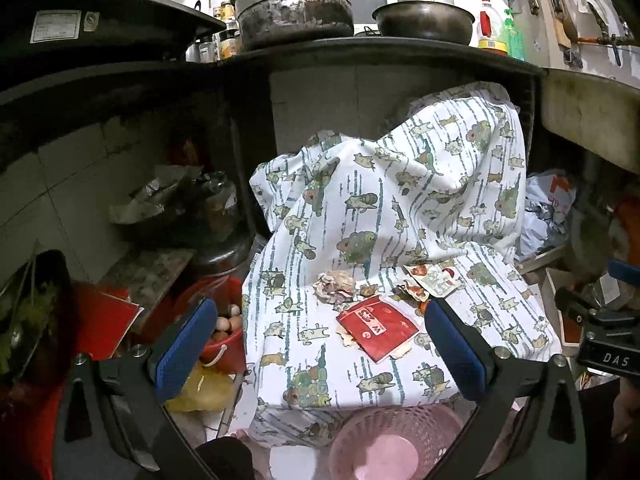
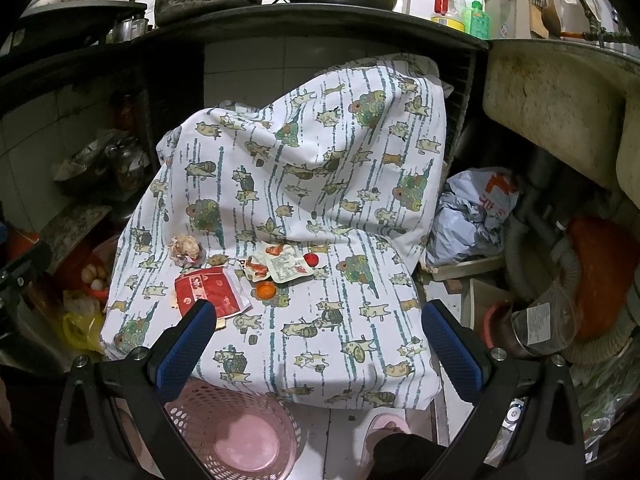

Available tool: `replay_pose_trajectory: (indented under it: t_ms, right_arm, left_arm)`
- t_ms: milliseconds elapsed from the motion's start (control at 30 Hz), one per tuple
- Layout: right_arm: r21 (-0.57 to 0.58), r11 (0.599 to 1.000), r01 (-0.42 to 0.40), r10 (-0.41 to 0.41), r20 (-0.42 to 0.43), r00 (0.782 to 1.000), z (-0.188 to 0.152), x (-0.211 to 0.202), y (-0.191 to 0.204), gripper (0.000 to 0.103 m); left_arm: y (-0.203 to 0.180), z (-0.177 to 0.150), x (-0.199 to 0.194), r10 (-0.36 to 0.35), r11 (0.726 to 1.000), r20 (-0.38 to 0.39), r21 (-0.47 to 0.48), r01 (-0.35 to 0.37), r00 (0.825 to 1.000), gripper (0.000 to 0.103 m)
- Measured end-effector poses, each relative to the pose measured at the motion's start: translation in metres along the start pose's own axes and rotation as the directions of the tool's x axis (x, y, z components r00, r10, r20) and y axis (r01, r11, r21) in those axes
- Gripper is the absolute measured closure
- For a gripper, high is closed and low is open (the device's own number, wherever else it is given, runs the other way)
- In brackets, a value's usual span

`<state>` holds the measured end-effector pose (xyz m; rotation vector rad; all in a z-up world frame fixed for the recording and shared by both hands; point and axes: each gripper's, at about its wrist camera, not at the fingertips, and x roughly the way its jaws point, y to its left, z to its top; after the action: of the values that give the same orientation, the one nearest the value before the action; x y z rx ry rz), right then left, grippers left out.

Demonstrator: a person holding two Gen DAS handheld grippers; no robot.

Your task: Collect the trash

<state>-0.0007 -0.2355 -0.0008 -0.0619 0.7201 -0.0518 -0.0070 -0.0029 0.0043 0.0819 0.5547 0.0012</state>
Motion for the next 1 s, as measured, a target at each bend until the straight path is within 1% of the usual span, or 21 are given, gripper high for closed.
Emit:
replay_pose_trajectory:
  t_ms: [167,367,467,600,833,1000]
  right_arm:
    - [0.001,1.0,-0.005,0.005,-0.008,1.0,0.0007,0.0004,0.0034,0.0]
    - [0.002,1.0,-0.009,0.009,-0.015,1.0,0.0009,0.0018,0.0032,0.0]
    - [0.002,1.0,-0.014,0.015,-0.021,1.0,0.0006,0.0029,0.0032,0.0]
    - [0.002,1.0,-0.011,0.011,-0.021,1.0,0.0003,0.0032,0.0022,0.0]
    - [0.009,1.0,-0.009,0.009,-0.032,0.999,0.0005,0.0044,0.004,0.0]
    - [0.0,1.0,-0.015,0.015,-0.043,0.999,-0.0026,0.0051,0.003,0.0]
  left_arm:
    - [0.0042,0.0014,-0.0006,-0.002,1.0,0.004,-0.011,0.002,1.0,0.0]
    - [0.0063,0.0039,-0.0051,0.005,1.0,0.031,-0.004,-0.004,1.0,0.0]
    - [0.0056,0.0038,-0.0041,-0.004,1.0,0.025,-0.004,0.004,1.0,0.0]
    - [0.001,0.0009,-0.0012,0.012,1.0,0.018,0.007,-0.012,1.0,0.0]
    - [0.0018,-0.0006,0.0006,0.007,1.0,0.014,0.004,-0.007,1.0,0.0]
    - [0.0021,-0.001,-0.0041,0.003,1.0,0.045,0.011,-0.004,0.999,0.0]
